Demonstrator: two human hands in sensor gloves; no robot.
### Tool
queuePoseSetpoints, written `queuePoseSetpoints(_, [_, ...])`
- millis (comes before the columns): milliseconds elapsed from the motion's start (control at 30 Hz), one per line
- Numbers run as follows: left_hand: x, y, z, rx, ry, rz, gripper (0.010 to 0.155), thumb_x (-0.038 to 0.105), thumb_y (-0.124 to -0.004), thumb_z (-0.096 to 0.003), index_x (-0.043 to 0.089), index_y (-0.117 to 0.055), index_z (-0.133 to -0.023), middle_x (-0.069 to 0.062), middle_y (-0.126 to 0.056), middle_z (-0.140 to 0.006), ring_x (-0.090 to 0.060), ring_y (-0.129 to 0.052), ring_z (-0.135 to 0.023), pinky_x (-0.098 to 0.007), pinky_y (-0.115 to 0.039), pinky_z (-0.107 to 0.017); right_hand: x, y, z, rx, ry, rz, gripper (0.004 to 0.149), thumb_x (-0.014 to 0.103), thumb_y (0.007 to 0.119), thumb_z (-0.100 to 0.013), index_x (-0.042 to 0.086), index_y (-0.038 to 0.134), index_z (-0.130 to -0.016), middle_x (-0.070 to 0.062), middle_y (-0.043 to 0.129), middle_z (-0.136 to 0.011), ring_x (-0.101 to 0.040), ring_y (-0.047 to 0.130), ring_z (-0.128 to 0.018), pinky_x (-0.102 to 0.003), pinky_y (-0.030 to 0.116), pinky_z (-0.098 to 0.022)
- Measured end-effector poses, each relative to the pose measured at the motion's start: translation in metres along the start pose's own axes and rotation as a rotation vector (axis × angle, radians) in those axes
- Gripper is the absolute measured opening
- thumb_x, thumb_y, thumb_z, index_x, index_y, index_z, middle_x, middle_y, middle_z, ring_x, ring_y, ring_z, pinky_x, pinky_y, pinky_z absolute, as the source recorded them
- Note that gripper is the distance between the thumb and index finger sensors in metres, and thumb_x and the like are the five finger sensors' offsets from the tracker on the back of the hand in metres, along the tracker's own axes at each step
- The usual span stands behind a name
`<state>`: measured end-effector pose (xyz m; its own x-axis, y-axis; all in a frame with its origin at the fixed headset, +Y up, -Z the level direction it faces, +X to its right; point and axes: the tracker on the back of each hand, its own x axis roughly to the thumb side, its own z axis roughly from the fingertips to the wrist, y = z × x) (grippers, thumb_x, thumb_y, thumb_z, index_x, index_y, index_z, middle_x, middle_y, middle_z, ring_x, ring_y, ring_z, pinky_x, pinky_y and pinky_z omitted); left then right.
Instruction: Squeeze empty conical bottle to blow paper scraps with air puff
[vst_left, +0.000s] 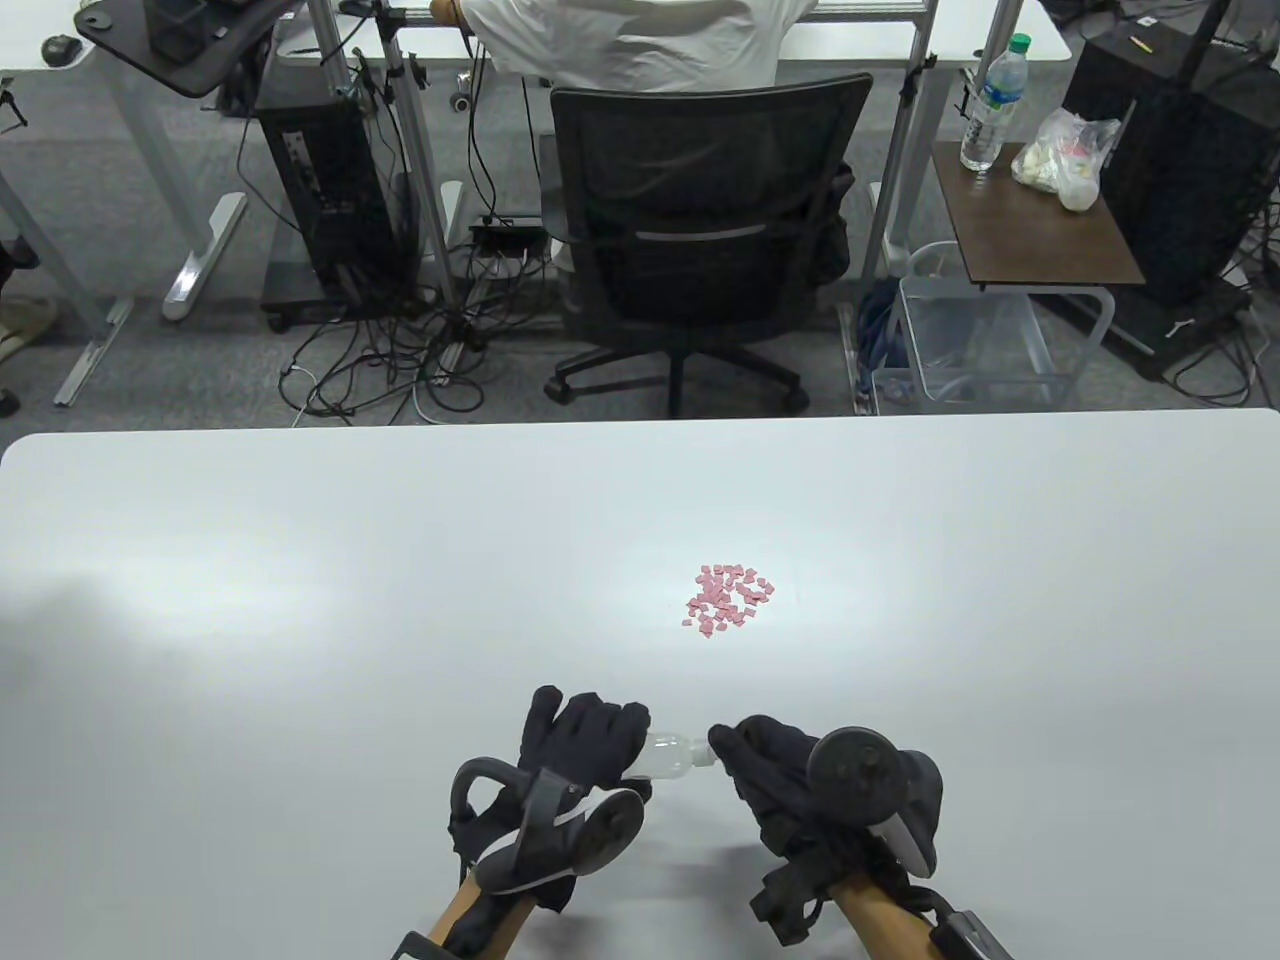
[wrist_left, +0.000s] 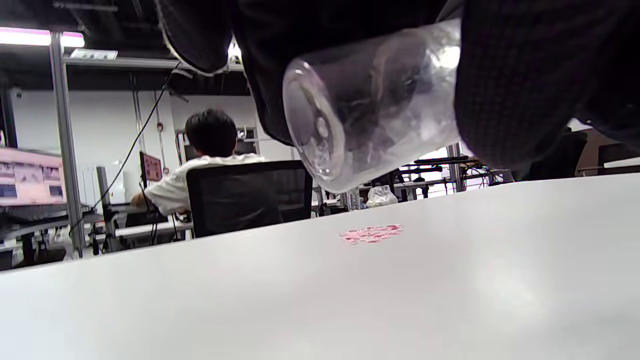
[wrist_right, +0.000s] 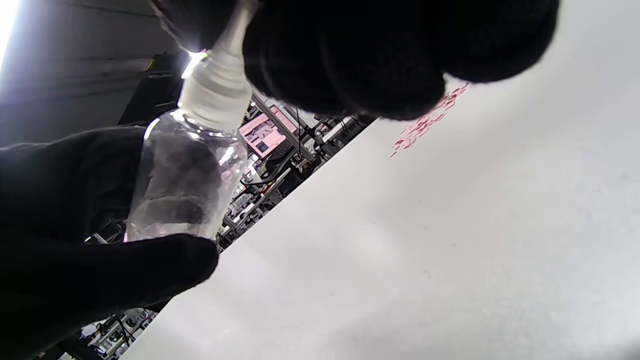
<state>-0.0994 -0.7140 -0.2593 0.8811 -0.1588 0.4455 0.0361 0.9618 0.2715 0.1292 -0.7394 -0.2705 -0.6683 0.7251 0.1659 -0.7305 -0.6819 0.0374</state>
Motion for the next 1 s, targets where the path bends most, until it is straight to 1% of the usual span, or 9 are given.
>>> queuePoseSetpoints(133, [-0.003,-0.005,0.0,-0.062,-0.006,0.084,0.075,0.056,-0.097,-0.0429,0.024,-0.071,-0.106,-0.003,-0.088,-0.1,-0.029,-0.089,-0.099,-0.057,-0.054,-0.081,-0.001,-0.001,-0.001,0.014,-0.027,-0.004,0.042,0.041,0.074,-0.058,0.006,0.088,-0.078,-0.014,0.096,-0.059,-0.025,0.099,-0.043,-0.051,0.085,-0.039])
queuePoseSetpoints(233, [-0.001,-0.007,0.002,0.009,-0.003,0.004,0.075,0.055,-0.097,-0.0435,0.024,-0.07,-0.107,-0.003,-0.086,-0.102,-0.029,-0.087,-0.101,-0.056,-0.055,-0.081,-0.004,0.0,0.0,0.024,-0.019,-0.032,0.047,0.045,0.075,-0.058,0.006,0.087,-0.08,-0.015,0.096,-0.062,-0.026,0.099,-0.046,-0.051,0.085,-0.041])
queuePoseSetpoints(267, [0.0,-0.006,0.003,0.029,-0.008,-0.027,0.075,0.055,-0.097,-0.0432,0.025,-0.07,-0.106,-0.003,-0.087,-0.101,-0.029,-0.088,-0.1,-0.056,-0.055,-0.081,-0.004,0.0,0.0,0.02,-0.021,-0.027,0.049,0.048,0.071,-0.059,0.007,0.088,-0.079,-0.015,0.097,-0.061,-0.026,0.099,-0.044,-0.051,0.085,-0.04])
queuePoseSetpoints(333, [0.001,-0.004,0.001,0.031,-0.024,-0.052,0.075,0.056,-0.097,-0.0429,0.025,-0.07,-0.106,-0.002,-0.087,-0.101,-0.029,-0.088,-0.1,-0.056,-0.055,-0.08,-0.003,0.0,0.0,-0.002,-0.002,-0.007,0.043,0.043,0.069,-0.06,0.008,0.09,-0.074,-0.012,0.097,-0.056,-0.024,0.099,-0.04,-0.05,0.086,-0.037])
queuePoseSetpoints(533, [-0.008,-0.009,0.0,-0.1,0.019,0.16,0.075,0.055,-0.097,-0.0433,0.025,-0.071,-0.106,-0.003,-0.087,-0.101,-0.029,-0.088,-0.101,-0.056,-0.055,-0.081,0.0,-0.002,0.0,-0.005,-0.054,-0.007,0.041,0.04,0.074,-0.058,0.007,0.087,-0.078,-0.014,0.096,-0.061,-0.025,0.099,-0.045,-0.051,0.085,-0.041])
queuePoseSetpoints(600, [-0.007,-0.01,0.001,-0.074,0.025,0.151,0.075,0.055,-0.097,-0.0436,0.024,-0.07,-0.106,-0.003,-0.086,-0.102,-0.03,-0.087,-0.101,-0.056,-0.055,-0.08,0.0,-0.003,0.001,-0.017,-0.045,-0.013,0.043,0.042,0.074,-0.058,0.007,0.087,-0.079,-0.014,0.096,-0.061,-0.025,0.099,-0.045,-0.051,0.085,-0.041])
queuePoseSetpoints(667, [-0.005,-0.007,0.002,-0.026,0.027,0.069,0.075,0.055,-0.097,-0.0437,0.025,-0.07,-0.107,-0.003,-0.086,-0.102,-0.03,-0.087,-0.101,-0.056,-0.055,-0.081,-0.001,-0.004,0.002,-0.034,-0.039,-0.006,0.048,0.047,0.069,-0.059,0.007,0.088,-0.078,-0.014,0.097,-0.06,-0.025,0.099,-0.044,-0.051,0.085,-0.04])
queuePoseSetpoints(733, [-0.002,-0.003,0.002,0.015,0.011,-0.001,0.075,0.056,-0.097,-0.0433,0.025,-0.07,-0.106,-0.003,-0.087,-0.102,-0.029,-0.088,-0.101,-0.056,-0.055,-0.08,-0.001,-0.005,0.001,-0.03,-0.032,-0.02,0.042,0.041,0.067,-0.061,0.008,0.089,-0.076,-0.013,0.097,-0.058,-0.025,0.099,-0.042,-0.051,0.085,-0.039])
queuePoseSetpoints(1000, [-0.01,-0.012,0.0,-0.138,0.037,0.195,0.075,0.055,-0.097,-0.0438,0.024,-0.071,-0.106,-0.004,-0.087,-0.102,-0.03,-0.088,-0.101,-0.056,-0.056,-0.08,-0.001,-0.003,0.0,0.004,-0.066,-0.013,0.04,0.037,0.072,-0.059,0.006,0.085,-0.081,-0.015,0.095,-0.064,-0.026,0.098,-0.048,-0.052,0.084,-0.042])
